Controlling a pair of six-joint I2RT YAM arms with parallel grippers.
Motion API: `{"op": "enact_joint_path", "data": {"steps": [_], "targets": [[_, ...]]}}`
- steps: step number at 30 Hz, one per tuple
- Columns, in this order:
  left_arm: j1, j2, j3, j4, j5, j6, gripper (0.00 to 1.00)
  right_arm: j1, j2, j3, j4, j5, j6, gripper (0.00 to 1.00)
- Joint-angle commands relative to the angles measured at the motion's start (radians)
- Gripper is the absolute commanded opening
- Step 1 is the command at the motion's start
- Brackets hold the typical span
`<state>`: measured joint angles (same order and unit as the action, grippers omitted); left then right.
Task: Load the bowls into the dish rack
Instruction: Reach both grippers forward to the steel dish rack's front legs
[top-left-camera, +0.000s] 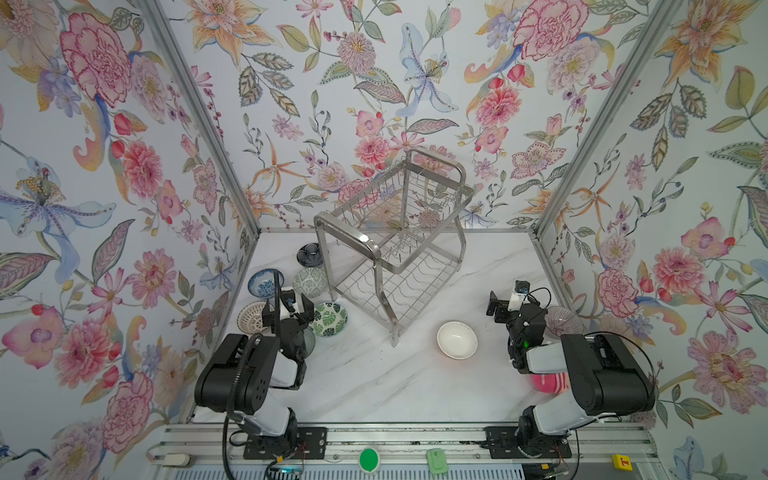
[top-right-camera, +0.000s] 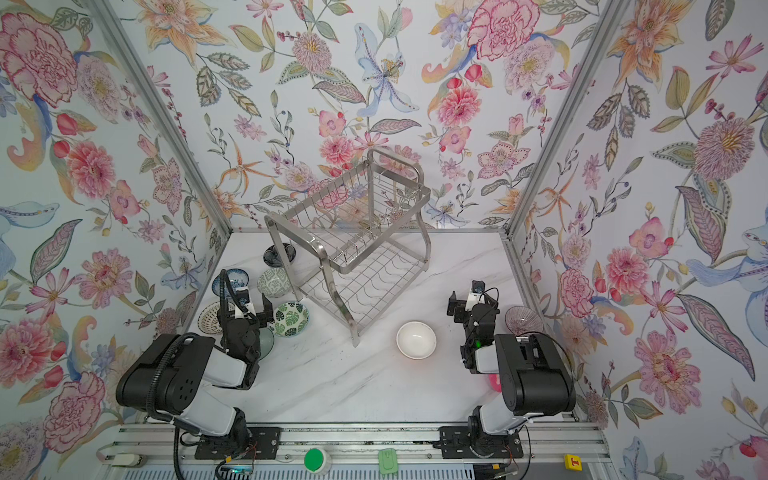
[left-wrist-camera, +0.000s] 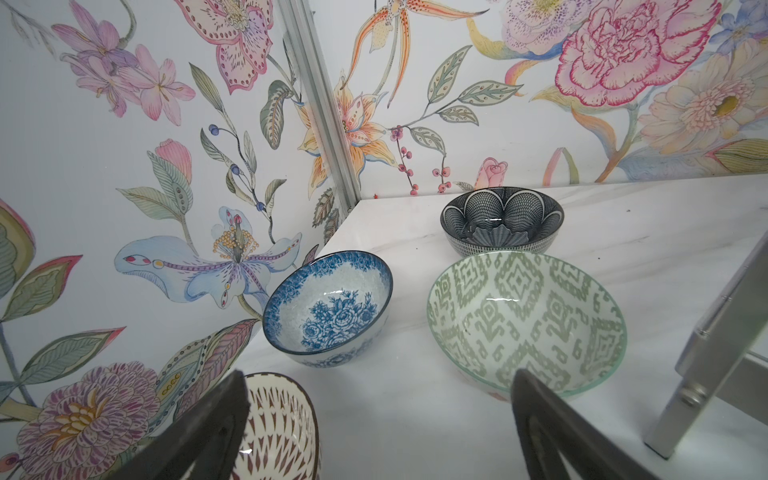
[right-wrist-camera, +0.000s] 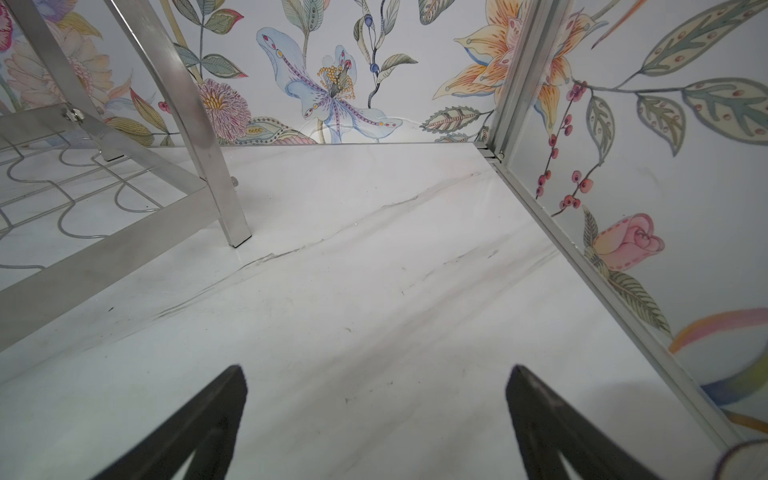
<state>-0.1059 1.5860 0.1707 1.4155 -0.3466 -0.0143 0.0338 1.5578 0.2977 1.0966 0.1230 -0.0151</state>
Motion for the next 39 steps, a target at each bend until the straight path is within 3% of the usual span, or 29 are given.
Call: {"op": "enact_joint_path", "data": {"steps": [1, 5, 7, 12, 16, 17, 21, 23, 26, 28, 29, 32, 35, 39], "targets": [[-0.006, 0.001, 0.004, 0.030, 0.005, 0.008, 0.99, 0.000, -0.009, -0.006, 0.018, 0.004, -0.004, 0.99], [-0.005, 0.000, 0.003, 0.057, -0.030, 0.000, 0.99, 0.000, -0.010, -0.008, 0.019, 0.005, -0.005, 0.99], [-0.006, -0.009, -0.021, 0.094, -0.061, -0.013, 0.99, 0.009, -0.025, -0.002, -0.003, 0.063, 0.004, 0.99], [-0.006, -0.015, -0.075, 0.177, -0.041, -0.006, 0.99, 0.019, -0.153, 0.046, -0.215, 0.174, 0.040, 0.99], [-0.027, -0.049, -0.088, 0.214, -0.052, 0.024, 0.99, 0.031, -0.212, 0.100, -0.383, 0.194, 0.071, 0.99], [-0.064, -0.094, -0.079, 0.168, -0.125, 0.052, 0.99, 0.039, -0.227, 0.115, -0.416, 0.194, 0.073, 0.99], [-0.102, -0.330, 0.039, -0.224, -0.184, 0.065, 0.99, 0.071, -0.275, 0.130, -0.435, 0.204, 0.061, 0.99], [-0.111, -0.411, 0.072, -0.334, -0.258, 0.011, 0.99, 0.078, -0.307, 0.130, -0.442, 0.227, 0.077, 0.99], [-0.112, -0.537, 0.097, -0.499, -0.261, -0.135, 0.99, 0.069, -0.369, 0.127, -0.467, 0.231, 0.182, 0.99], [-0.111, -0.601, 0.101, -0.562, -0.210, -0.229, 0.99, 0.038, -0.403, 0.123, -0.493, 0.180, 0.324, 0.99], [-0.111, -0.629, 0.107, -0.601, -0.170, -0.284, 0.99, 0.011, -0.415, 0.118, -0.493, 0.094, 0.379, 0.99], [-0.113, -0.680, 0.141, -0.722, -0.060, -0.449, 0.99, -0.006, -0.416, 0.148, -0.497, -0.086, 0.376, 0.99], [-0.127, -0.690, 0.147, -0.752, 0.073, -0.609, 0.99, 0.049, -0.385, 0.208, -0.525, -0.105, 0.326, 0.99], [-0.168, -0.665, 0.136, -0.728, 0.168, -0.752, 0.99, 0.098, -0.258, 0.339, -0.537, -0.193, 0.313, 0.99]]}}
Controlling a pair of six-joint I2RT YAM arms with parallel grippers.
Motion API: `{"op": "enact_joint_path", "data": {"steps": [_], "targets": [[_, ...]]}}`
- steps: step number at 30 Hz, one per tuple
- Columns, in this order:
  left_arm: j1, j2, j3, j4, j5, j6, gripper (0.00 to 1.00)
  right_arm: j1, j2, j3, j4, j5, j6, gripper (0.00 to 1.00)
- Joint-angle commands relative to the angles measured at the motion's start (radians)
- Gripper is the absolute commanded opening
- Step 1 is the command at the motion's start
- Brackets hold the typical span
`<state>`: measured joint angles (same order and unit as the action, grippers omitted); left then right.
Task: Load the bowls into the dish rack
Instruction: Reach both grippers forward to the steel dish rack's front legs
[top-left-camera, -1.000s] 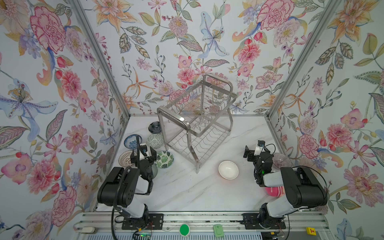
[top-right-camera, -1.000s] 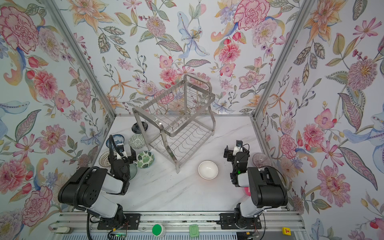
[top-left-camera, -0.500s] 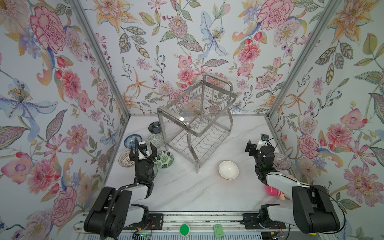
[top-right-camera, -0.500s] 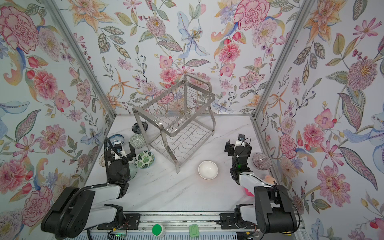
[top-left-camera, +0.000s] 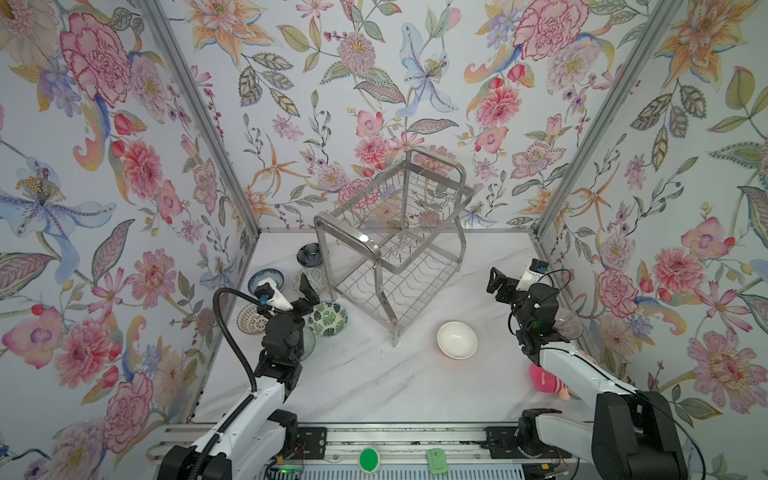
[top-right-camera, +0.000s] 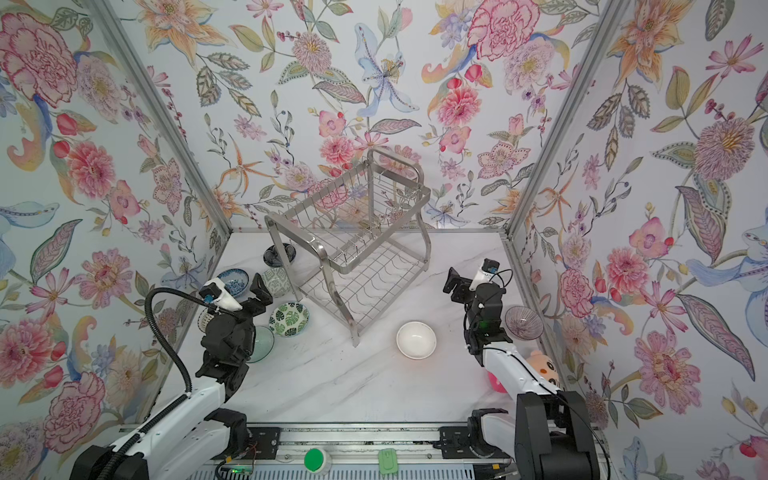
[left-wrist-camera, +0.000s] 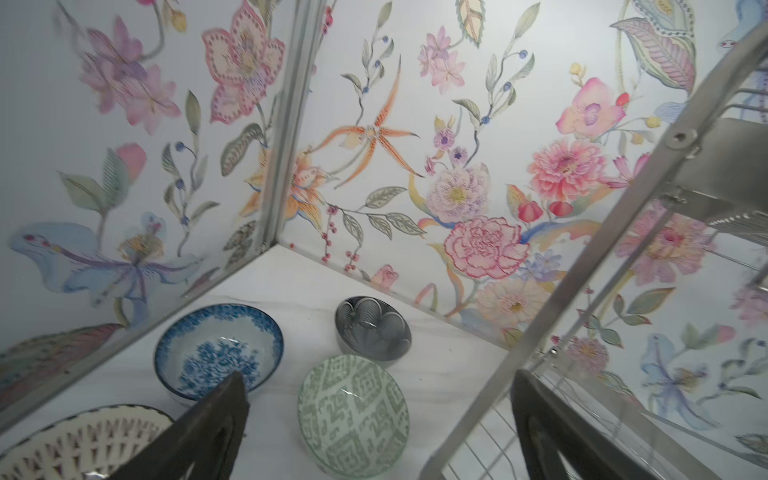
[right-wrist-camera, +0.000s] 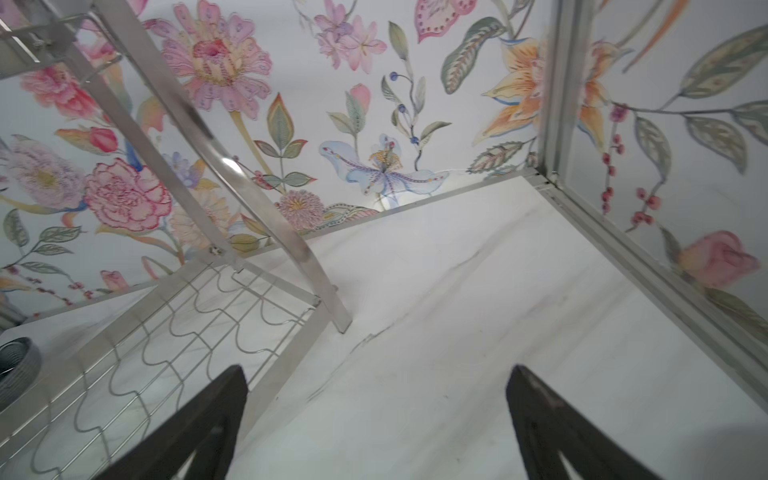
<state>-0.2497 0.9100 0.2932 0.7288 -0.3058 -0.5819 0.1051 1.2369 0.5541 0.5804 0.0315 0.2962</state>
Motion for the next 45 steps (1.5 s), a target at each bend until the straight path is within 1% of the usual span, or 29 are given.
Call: {"op": "enact_joint_path", "data": {"steps": [1, 4, 7, 10, 14, 16, 20, 22, 26, 31, 33, 35, 39, 42, 45], "targets": [[-0.040, 0.017, 0.012, -0.037, 0.135, -0.207, 0.99, 0.037, 0.102, 0.119, -0.021, -0.109, -0.004, 0.99], [-0.100, 0.045, 0.005, 0.003, 0.146, -0.254, 0.99, 0.062, 0.218, 0.217, 0.006, -0.125, -0.015, 0.99], [-0.186, 0.077, 0.014, 0.019, 0.125, -0.261, 0.99, 0.062, 0.341, 0.317, 0.041, -0.160, -0.018, 0.99], [-0.242, 0.118, 0.034, 0.023, 0.133, -0.259, 0.99, 0.062, 0.466, 0.411, 0.078, -0.182, -0.045, 0.99], [-0.281, 0.138, 0.043, 0.024, 0.139, -0.271, 0.99, 0.059, 0.587, 0.499, 0.139, -0.190, -0.063, 0.99], [-0.296, 0.135, 0.046, 0.023, 0.140, -0.270, 1.00, 0.058, 0.629, 0.546, 0.139, -0.194, -0.073, 0.99], [-0.312, 0.114, 0.049, -0.008, 0.137, -0.268, 0.99, 0.063, 0.696, 0.639, 0.107, -0.196, -0.085, 0.94], [-0.320, 0.106, 0.049, -0.018, 0.133, -0.264, 0.99, 0.066, 0.734, 0.685, 0.090, -0.195, -0.086, 0.88], [-0.335, 0.103, 0.053, -0.036, 0.129, -0.256, 0.99, 0.071, 0.795, 0.755, 0.055, -0.179, -0.087, 0.76], [-0.351, 0.108, 0.060, -0.044, 0.119, -0.245, 0.99, 0.076, 0.836, 0.767, 0.104, -0.211, -0.071, 0.71], [-0.355, 0.114, 0.065, -0.046, 0.120, -0.242, 0.99, 0.080, 0.844, 0.773, 0.099, -0.210, -0.075, 0.67], [-0.357, 0.119, 0.071, -0.047, 0.122, -0.237, 0.99, 0.080, 0.844, 0.764, 0.102, -0.192, -0.075, 0.61], [-0.362, 0.119, 0.072, -0.051, 0.114, -0.231, 0.99, 0.074, 0.826, 0.723, 0.130, -0.167, -0.071, 0.58], [-0.365, 0.118, 0.074, -0.046, 0.112, -0.230, 0.99, 0.067, 0.820, 0.722, 0.101, -0.142, -0.074, 0.54], [-0.370, 0.118, 0.078, -0.048, 0.112, -0.226, 0.99, 0.052, 0.820, 0.708, 0.111, -0.131, -0.058, 0.51]]}}
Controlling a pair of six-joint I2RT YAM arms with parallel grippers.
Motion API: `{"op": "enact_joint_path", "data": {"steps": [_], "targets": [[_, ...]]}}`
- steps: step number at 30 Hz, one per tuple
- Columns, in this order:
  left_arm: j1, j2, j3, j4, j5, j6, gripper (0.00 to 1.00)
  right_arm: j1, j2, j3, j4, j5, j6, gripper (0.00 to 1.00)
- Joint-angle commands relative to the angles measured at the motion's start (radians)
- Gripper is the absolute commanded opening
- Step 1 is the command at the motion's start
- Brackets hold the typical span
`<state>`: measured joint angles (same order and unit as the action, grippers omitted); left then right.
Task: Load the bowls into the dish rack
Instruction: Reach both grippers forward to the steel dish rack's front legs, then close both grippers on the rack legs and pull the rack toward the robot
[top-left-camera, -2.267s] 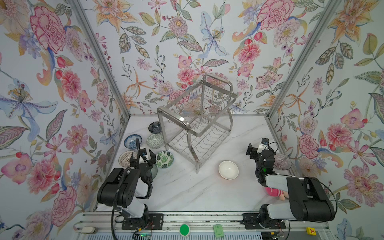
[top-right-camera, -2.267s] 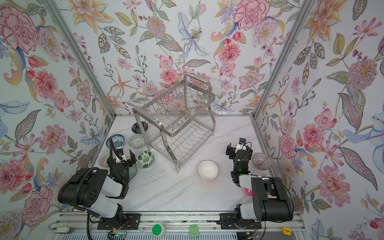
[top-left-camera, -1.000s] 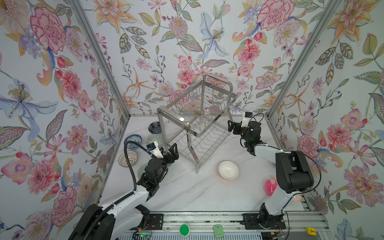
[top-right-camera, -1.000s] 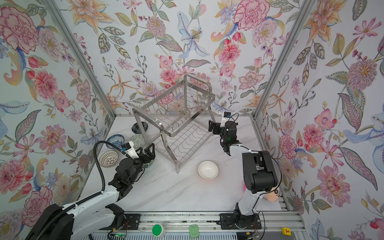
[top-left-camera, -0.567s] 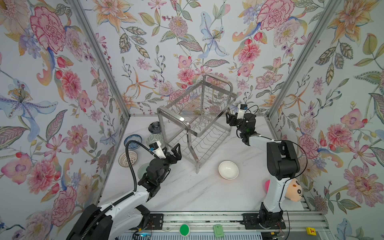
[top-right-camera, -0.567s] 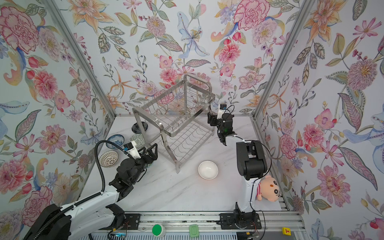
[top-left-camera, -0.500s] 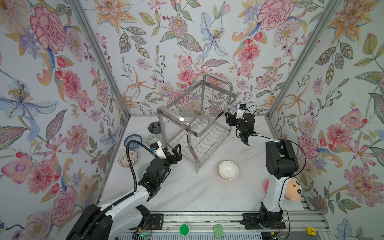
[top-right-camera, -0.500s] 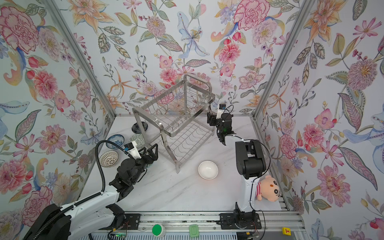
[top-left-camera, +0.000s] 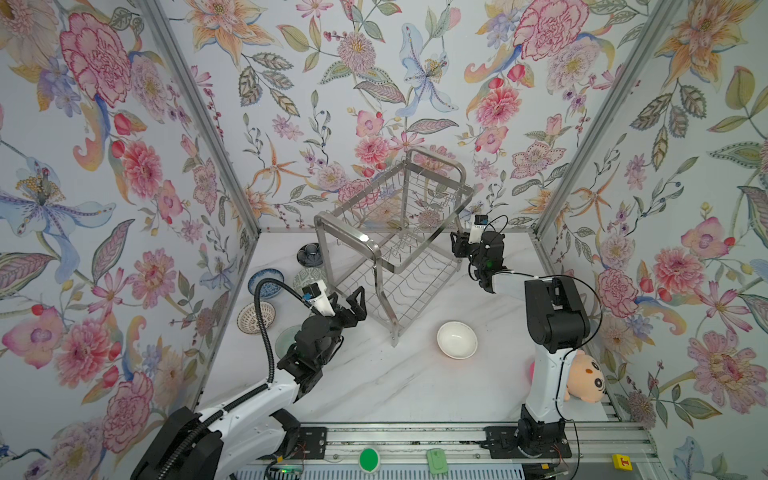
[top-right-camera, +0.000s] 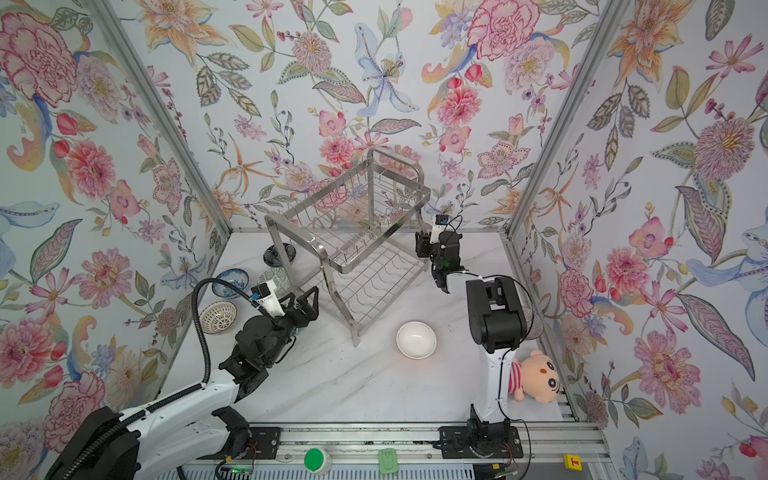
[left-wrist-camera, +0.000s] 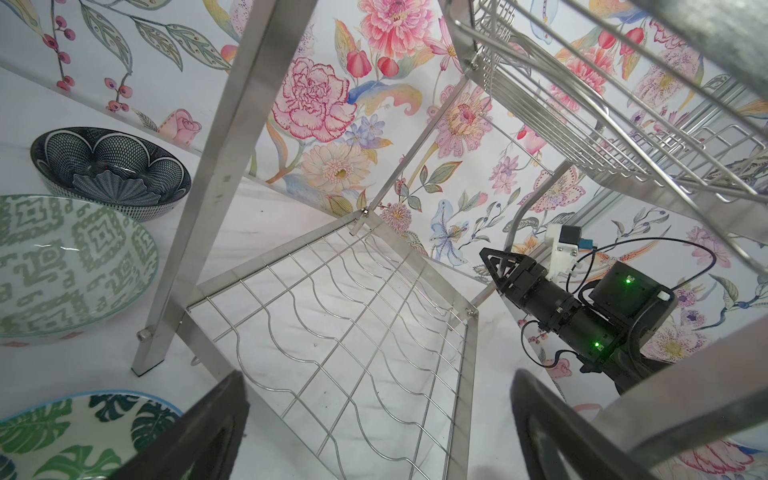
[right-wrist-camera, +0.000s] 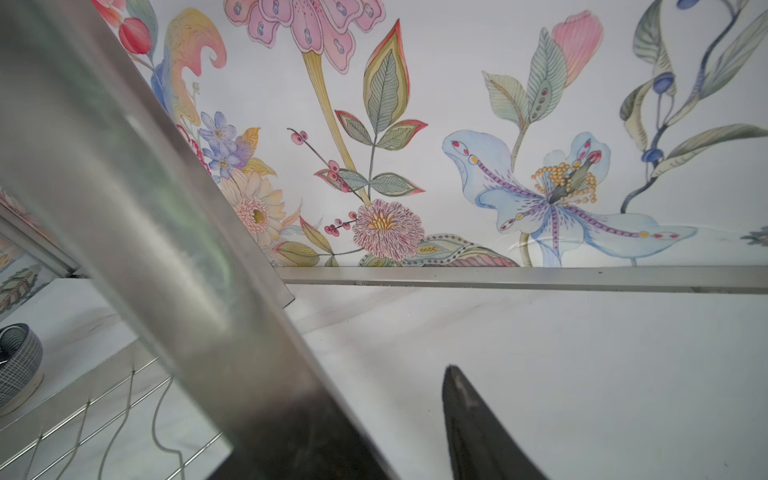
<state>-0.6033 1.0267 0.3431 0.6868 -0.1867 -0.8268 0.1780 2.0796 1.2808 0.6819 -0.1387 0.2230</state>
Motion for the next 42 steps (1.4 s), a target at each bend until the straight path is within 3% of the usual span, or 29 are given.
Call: {"op": "enact_joint_path", "data": {"steps": [1, 22, 32, 42], "targets": [[-0.017, -0.001, 0.030, -0.007, -0.005, 0.019, 0.99, -0.027, -0.022, -0.022, 0.014, 0.038, 0.025, 0.50], [-0.045, 0.008, 0.032, 0.005, -0.008, 0.031, 0.99, -0.074, -0.133, -0.151, -0.014, 0.129, 0.063, 0.32], [-0.082, 0.033, 0.061, -0.039, -0.005, 0.065, 0.99, -0.090, -0.212, -0.248, -0.026, 0.182, 0.105, 0.27], [-0.114, 0.110, 0.059, 0.028, -0.022, 0.084, 0.99, -0.095, -0.293, -0.348, -0.028, 0.198, 0.130, 0.23]]}}
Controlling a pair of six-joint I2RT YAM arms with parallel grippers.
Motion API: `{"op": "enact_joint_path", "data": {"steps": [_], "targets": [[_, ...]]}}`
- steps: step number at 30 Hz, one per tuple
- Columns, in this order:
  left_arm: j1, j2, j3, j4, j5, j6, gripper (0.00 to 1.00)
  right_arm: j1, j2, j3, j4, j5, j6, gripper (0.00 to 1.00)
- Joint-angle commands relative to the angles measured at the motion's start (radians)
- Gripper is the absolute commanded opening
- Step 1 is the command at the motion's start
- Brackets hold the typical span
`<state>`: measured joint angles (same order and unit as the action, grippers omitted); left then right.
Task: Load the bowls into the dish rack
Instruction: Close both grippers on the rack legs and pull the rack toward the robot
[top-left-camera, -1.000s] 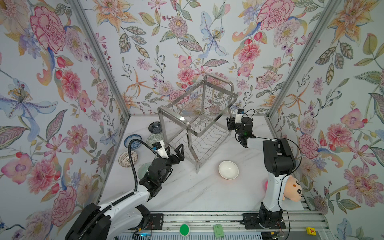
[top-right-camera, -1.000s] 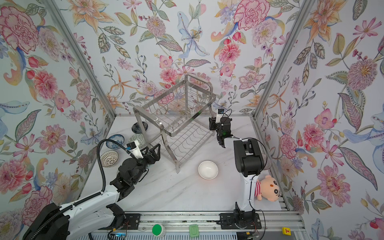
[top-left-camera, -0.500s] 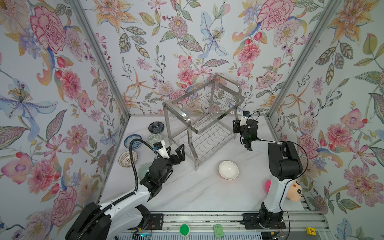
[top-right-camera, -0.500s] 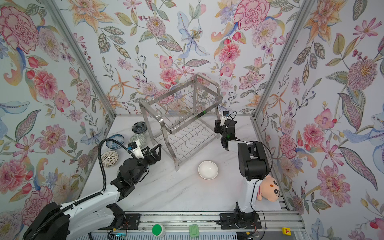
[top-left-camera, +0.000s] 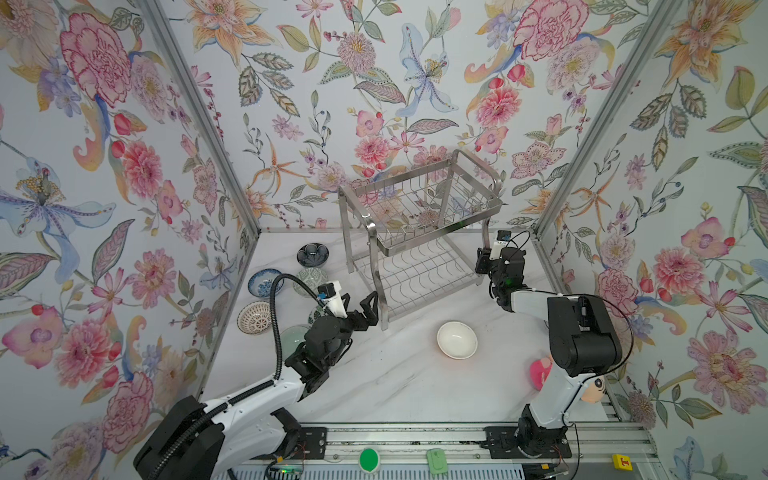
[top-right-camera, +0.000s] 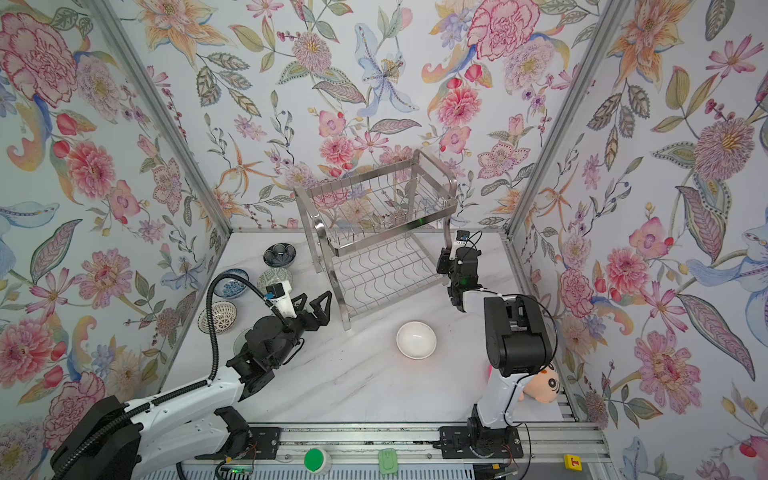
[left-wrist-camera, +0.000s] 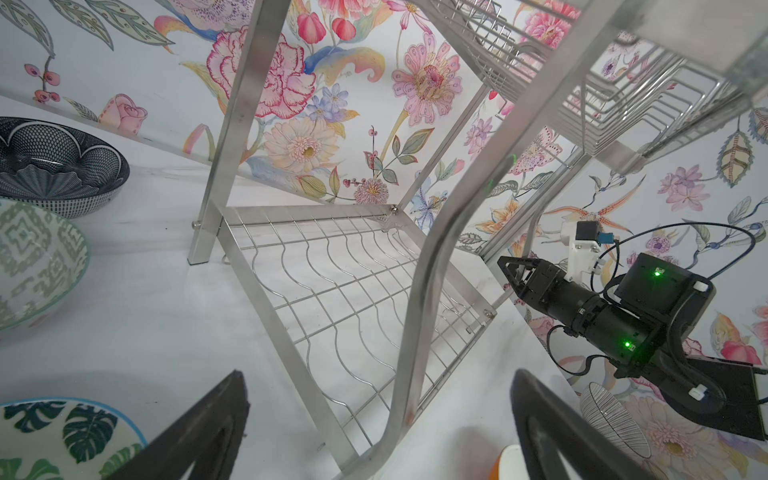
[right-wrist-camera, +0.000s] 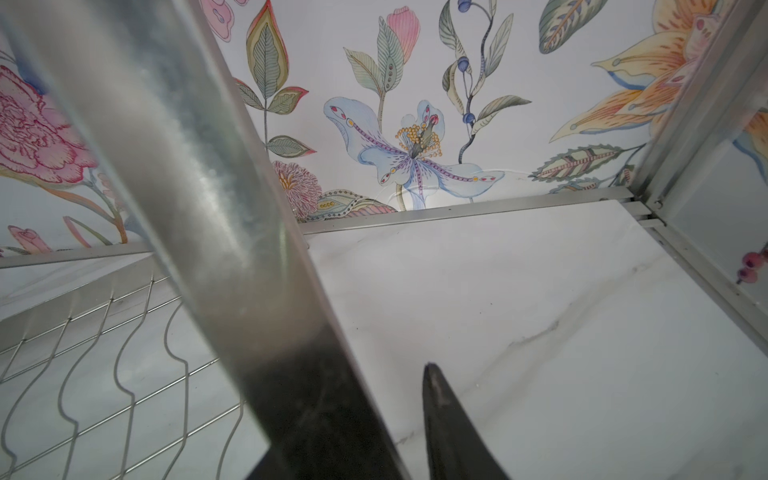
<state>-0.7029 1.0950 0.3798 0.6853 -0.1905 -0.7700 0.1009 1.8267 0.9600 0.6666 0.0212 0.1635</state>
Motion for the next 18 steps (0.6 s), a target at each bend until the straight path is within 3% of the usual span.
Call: {"op": "enact_joint_path", "data": {"steps": [1, 6, 10, 18], "targets": [[-0.017, 0.072, 0.038, 0.041, -0.017, 0.031, 0.99, -0.018, -0.047, -0.038, -0.013, 0.040, 0.193, 0.23], [-0.029, 0.257, 0.152, 0.054, -0.040, -0.023, 0.99, -0.018, -0.084, -0.084, -0.013, 0.045, 0.218, 0.20], [-0.069, 0.366, 0.221, 0.058, -0.142, -0.033, 0.99, -0.015, -0.108, -0.108, -0.022, 0.042, 0.232, 0.18], [-0.073, 0.436, 0.216, 0.115, -0.282, -0.073, 0.99, -0.017, -0.170, -0.164, -0.028, 0.049, 0.238, 0.15]]}}
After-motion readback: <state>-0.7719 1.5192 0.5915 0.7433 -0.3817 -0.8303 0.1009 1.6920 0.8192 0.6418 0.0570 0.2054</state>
